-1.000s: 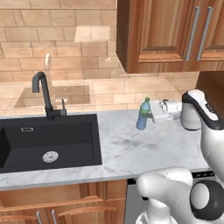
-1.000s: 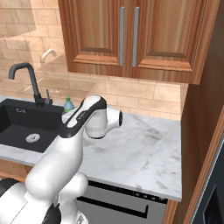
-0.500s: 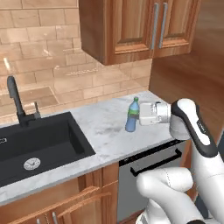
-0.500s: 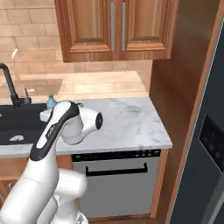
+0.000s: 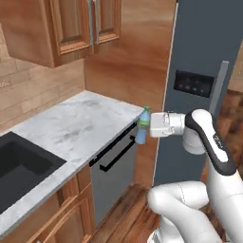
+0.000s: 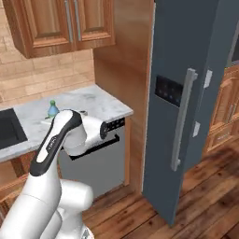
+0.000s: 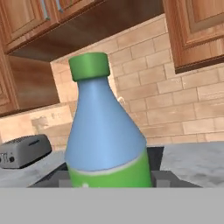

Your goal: Take the bottled waters from the counter and place them in the freezer to freeze. Close the freezer door after placing the bottles.

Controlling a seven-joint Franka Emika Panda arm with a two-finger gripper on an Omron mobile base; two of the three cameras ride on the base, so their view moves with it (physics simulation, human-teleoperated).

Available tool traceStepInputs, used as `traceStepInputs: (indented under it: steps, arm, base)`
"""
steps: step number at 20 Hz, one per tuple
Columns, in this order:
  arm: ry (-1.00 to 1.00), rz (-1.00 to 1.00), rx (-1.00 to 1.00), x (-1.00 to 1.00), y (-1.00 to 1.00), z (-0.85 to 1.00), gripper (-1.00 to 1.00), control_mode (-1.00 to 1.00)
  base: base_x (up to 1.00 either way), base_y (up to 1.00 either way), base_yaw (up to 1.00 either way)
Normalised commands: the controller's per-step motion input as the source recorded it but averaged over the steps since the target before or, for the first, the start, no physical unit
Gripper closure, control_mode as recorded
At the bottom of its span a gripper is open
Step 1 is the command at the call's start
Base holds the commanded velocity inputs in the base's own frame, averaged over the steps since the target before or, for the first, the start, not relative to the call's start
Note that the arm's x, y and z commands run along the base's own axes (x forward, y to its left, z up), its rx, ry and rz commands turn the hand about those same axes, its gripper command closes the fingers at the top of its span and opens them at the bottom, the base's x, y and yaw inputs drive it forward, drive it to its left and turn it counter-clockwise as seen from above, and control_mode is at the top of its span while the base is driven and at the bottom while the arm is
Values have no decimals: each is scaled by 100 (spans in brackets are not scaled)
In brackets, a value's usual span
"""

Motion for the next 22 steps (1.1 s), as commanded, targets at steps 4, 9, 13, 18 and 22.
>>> traceStepInputs:
  steps: [4, 9, 13, 18, 22]
  arm:
    - [0, 0, 0, 0, 0, 0, 100, 100]
    - [0, 0, 0, 0, 0, 0, 100, 100]
    - [0, 0, 0, 0, 0, 0, 100, 100]
    - [0, 0, 0, 0, 0, 0, 100, 100]
    - [0, 0, 0, 0, 0, 0, 100, 100]
  base:
    - [-79, 1, -81]
    - [-59, -5, -80]
    - [-21, -48, -78]
    - [3, -93, -62]
    - [87, -76, -20]
